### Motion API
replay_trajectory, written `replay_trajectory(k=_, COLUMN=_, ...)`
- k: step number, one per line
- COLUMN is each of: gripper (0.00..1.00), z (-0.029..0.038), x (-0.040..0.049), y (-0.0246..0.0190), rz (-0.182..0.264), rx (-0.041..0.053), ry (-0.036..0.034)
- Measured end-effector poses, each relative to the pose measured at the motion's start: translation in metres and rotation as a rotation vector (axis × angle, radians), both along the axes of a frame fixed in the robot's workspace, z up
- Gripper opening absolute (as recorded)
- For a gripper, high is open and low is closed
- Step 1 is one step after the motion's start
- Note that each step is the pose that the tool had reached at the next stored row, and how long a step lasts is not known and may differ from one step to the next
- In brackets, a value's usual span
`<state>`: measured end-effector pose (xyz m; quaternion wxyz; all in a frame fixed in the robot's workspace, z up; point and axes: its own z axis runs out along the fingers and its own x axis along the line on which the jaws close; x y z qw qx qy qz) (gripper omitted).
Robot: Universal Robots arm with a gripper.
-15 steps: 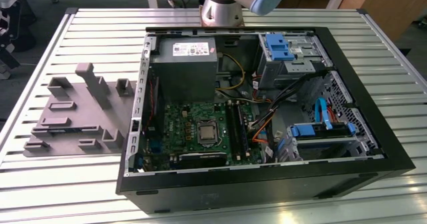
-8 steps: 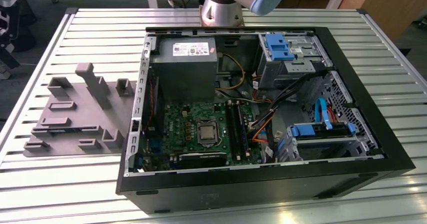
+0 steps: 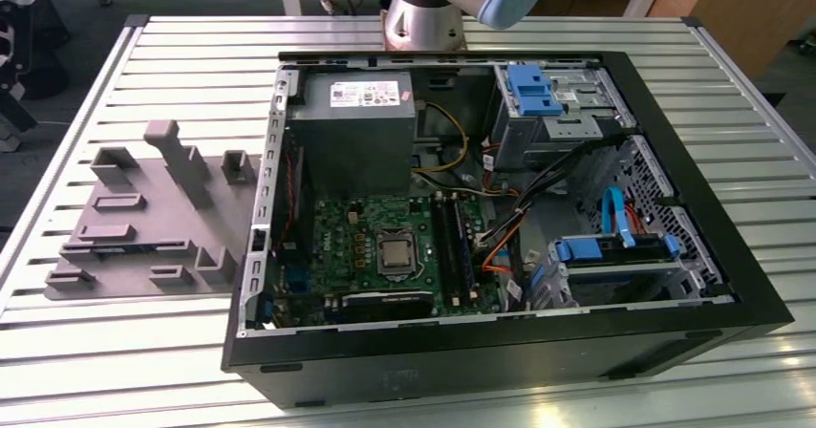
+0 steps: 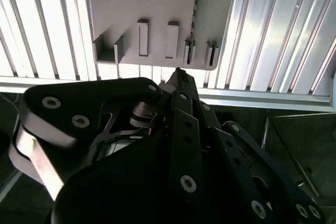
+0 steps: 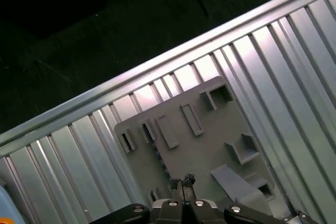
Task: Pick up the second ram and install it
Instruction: 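Pick up the second ram and move it above second insertion slot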
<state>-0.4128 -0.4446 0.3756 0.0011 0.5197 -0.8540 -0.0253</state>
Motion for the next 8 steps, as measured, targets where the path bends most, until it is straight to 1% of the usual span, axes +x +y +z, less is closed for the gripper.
replay_trajectory(k=5, gripper=0.11, z=-0.0003, x=-0.0002, y=0.0, rz=0.058, rx=0.0, ry=0.0)
replay_trajectory(k=6, gripper=0.11, z=-0.0003, x=-0.0002, y=0.0, rz=0.099, rx=0.0, ry=0.0)
replay_trajectory(k=8, gripper=0.11, z=-0.0003, x=-0.0002, y=0.0, rz=0.099, rx=0.0, ry=0.0)
